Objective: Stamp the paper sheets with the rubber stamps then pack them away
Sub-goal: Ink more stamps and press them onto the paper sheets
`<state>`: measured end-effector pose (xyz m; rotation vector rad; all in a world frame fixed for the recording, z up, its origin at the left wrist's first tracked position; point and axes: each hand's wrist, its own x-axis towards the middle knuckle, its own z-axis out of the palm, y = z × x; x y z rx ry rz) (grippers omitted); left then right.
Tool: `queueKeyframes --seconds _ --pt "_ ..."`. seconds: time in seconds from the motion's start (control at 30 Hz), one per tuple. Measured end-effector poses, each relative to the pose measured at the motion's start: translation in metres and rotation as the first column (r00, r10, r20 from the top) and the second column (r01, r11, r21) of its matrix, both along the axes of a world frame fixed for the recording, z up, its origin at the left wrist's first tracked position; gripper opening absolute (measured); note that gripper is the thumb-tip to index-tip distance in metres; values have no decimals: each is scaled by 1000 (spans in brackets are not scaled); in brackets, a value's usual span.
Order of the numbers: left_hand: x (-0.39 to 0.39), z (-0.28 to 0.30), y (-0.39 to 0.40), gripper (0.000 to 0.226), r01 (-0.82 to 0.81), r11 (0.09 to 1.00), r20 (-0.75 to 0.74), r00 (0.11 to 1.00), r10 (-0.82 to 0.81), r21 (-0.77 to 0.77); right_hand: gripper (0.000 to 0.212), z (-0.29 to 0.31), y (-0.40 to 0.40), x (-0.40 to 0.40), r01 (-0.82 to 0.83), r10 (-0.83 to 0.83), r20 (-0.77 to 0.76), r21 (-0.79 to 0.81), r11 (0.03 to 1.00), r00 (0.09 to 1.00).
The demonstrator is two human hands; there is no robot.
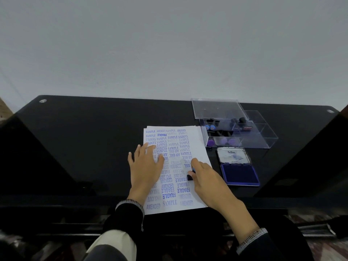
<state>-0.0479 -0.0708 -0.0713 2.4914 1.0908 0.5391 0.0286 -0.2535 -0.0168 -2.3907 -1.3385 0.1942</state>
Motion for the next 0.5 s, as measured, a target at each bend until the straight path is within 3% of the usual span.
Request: queueKeyframes --seconds 0.37,0.5 --pt "1 0 0 49 -4 1000 -16 1000 5 12 12 -3 5 2 18 -18 -53 0 1000 998" --pt "0 1 0 49 -6 1000 -22 1000 6 7 16 -9 4 -1 46 -47 26 26 999 999"
